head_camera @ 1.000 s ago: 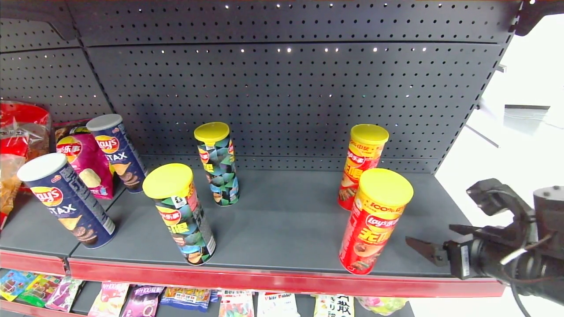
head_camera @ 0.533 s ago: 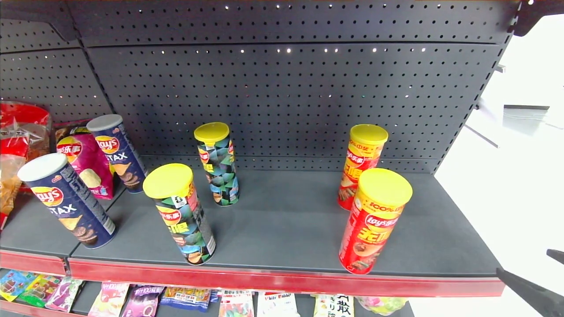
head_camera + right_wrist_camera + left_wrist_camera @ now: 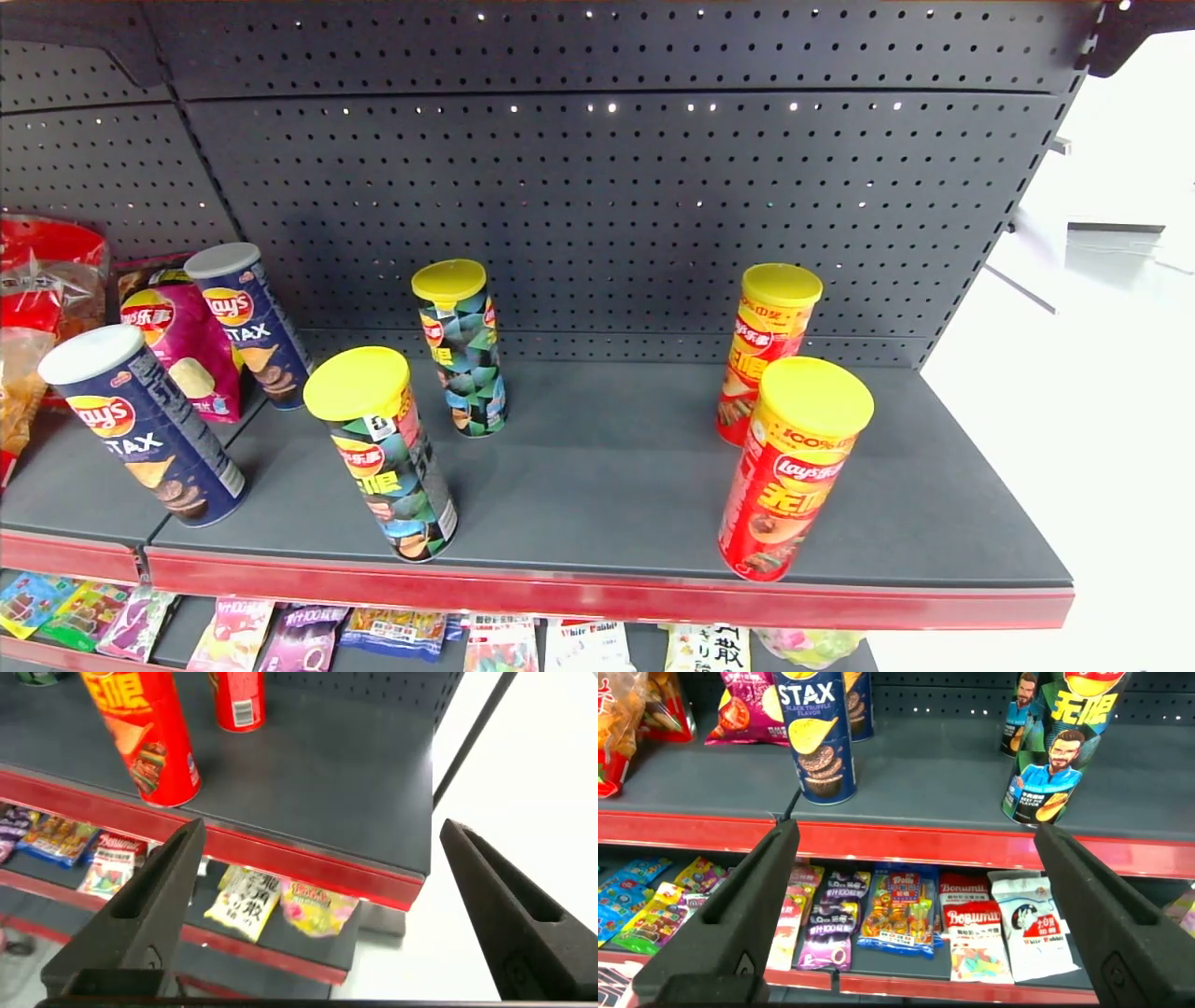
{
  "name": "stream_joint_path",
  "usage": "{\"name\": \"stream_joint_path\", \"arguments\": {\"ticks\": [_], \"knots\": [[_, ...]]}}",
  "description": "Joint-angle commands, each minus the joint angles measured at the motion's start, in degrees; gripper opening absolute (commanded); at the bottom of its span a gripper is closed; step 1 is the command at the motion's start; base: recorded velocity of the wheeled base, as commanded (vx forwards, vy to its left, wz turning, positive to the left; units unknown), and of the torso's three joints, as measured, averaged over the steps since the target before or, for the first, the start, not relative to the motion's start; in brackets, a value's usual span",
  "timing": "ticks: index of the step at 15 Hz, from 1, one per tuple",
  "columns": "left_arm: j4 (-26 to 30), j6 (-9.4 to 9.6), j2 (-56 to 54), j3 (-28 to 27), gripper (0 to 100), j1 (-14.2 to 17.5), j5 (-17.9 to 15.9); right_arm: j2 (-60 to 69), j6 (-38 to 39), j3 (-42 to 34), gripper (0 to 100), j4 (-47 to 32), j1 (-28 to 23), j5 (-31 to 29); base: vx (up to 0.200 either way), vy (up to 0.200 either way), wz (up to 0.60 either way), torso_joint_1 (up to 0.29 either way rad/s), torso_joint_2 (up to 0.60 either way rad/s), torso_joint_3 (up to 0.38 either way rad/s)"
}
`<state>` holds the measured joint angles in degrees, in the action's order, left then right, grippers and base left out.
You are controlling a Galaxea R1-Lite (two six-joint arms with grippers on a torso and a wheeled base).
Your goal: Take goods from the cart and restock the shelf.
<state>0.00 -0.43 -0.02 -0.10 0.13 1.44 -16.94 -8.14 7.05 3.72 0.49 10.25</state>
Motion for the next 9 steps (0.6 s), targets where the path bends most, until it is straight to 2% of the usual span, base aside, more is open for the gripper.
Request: {"name": "stream_joint_path", "arguments": {"ticks": [1, 6, 8, 9], "knots": [[0.0, -0.01, 0.0, 0.0, 100, 0.0, 0.0, 6.5, -0.1, -2.1, 100, 0.0, -0.8, 0.1, 0.0, 0.0, 0.0, 0.0, 0.0, 0.0], [0.0, -0.01, 0.0, 0.0, 100, 0.0, 0.1, 10.3, -0.4, -3.5, 100, 0.0, 0.1, 0.2, 0.0, 0.0, 0.0, 0.0, 0.0, 0.0], [0.0, -0.01, 0.0, 0.0, 100, 0.0, 0.0, 10.3, -0.3, -3.5, 100, 0.0, -0.3, 0.2, 0.0, 0.0, 0.0, 0.0, 0.0, 0.0], [0.0, -0.01, 0.0, 0.0, 100, 0.0, 0.1, 11.6, -0.3, -4.7, 100, 0.0, -2.5, 0.2, 0.0, 0.0, 0.0, 0.0, 0.0, 0.0]]}}
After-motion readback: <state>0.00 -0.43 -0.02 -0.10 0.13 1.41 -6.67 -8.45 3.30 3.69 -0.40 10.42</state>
